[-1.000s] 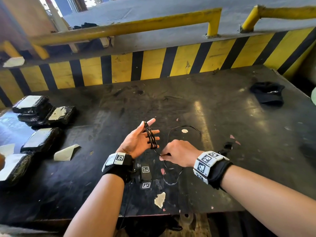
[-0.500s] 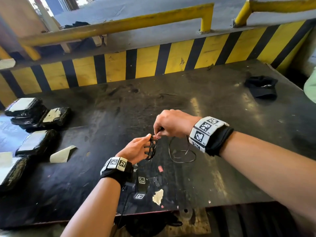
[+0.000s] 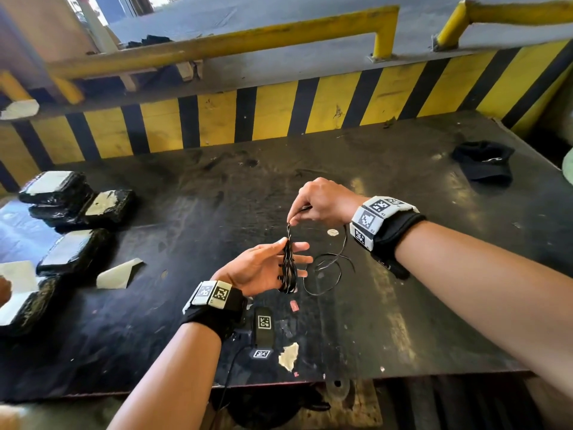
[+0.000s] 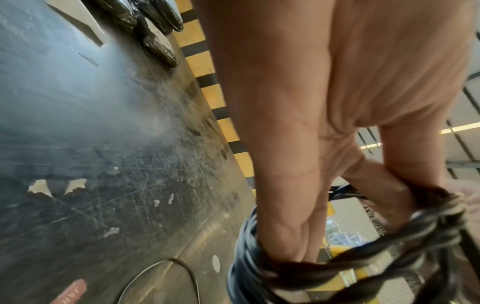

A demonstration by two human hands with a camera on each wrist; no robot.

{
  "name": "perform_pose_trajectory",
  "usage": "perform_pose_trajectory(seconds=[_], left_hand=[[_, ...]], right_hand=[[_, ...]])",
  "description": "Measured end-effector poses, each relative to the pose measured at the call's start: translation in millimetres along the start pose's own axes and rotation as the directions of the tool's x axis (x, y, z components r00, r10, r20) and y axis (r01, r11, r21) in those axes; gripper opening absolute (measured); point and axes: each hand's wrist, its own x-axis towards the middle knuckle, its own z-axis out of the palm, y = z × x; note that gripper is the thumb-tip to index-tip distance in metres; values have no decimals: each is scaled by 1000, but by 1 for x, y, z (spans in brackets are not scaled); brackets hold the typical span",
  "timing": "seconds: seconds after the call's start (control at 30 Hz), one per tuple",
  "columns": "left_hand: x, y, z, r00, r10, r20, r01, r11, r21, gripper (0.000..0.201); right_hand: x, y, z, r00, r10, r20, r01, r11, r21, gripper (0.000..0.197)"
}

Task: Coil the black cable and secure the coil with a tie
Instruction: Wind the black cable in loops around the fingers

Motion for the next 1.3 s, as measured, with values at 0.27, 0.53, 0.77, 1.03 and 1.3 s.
perform_pose_trajectory(seconds=[0.27,0.53,0.77,1.03,1.3], left_hand=[[-5,19,18,989,74,125,-65,995,-72,49],[-3,37,31,939,214,268,-159,964,-212,37],[10,43,19,945,312,101,-291,940,-177,39],[18,20,-14,937,270,-220,-302,945,-127,43],[13,0,-24,937,186,-297,-185,982,32,42]], right_hand=[[-9,25,28,997,73,38,-82,921,381,13],[-40,15,74,994,63,92,-111,642,758,19],[-50,0,104,988,44,148,-96,924,370,28],[-51,-27,85,972,95,215,-95,995,-13,29],[-38,-41,43,988,-19,152,53,974,-220,24]])
